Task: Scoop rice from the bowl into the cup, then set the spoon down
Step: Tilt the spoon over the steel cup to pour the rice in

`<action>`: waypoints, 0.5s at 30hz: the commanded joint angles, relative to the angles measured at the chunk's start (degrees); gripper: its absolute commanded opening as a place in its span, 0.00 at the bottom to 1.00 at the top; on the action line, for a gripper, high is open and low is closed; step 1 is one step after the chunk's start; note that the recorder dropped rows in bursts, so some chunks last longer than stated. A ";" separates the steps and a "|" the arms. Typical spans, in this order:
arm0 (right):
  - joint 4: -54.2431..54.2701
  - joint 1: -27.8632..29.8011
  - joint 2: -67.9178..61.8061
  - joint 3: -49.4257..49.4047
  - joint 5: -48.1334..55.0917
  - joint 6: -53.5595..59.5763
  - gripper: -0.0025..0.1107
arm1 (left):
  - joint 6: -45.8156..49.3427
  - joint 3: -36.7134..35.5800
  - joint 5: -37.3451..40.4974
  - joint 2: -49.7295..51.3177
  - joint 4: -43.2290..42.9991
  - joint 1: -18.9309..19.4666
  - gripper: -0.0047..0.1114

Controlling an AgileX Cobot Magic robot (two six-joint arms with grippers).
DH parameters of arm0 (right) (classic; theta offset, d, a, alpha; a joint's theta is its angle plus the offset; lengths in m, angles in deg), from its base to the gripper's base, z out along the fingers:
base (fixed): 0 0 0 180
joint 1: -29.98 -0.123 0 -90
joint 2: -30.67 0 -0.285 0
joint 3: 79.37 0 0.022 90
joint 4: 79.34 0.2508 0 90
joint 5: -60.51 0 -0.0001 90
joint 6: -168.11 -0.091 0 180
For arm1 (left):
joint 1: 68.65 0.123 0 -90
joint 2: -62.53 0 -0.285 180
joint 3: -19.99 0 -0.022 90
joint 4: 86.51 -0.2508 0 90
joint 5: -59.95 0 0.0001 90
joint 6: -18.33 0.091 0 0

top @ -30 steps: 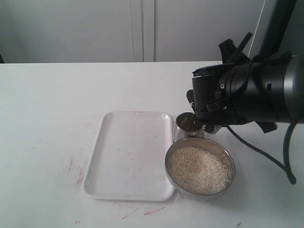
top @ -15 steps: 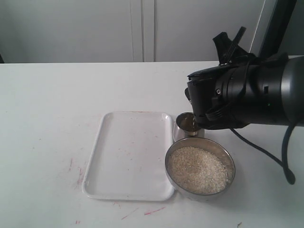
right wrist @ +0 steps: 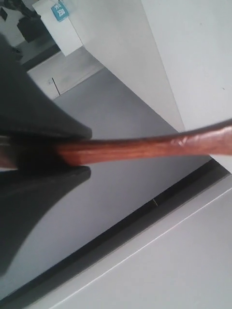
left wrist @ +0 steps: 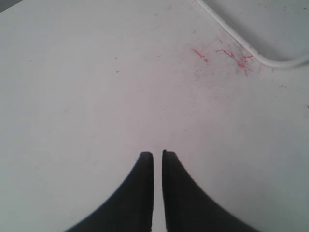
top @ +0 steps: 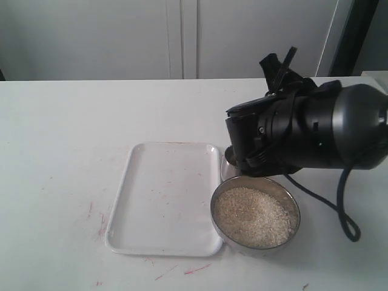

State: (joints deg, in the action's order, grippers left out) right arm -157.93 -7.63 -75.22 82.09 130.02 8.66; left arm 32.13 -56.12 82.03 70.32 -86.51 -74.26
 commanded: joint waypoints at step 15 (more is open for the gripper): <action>-5.78 -0.63 -1.55 0.09 0.45 -2.16 0.02 | -0.33 -0.52 2.80 0.00 0.32 -0.31 0.16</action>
State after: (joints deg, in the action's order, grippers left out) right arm -162.34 -8.26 -76.96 82.09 129.92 7.80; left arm 32.13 -56.12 82.03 70.32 -86.51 -74.26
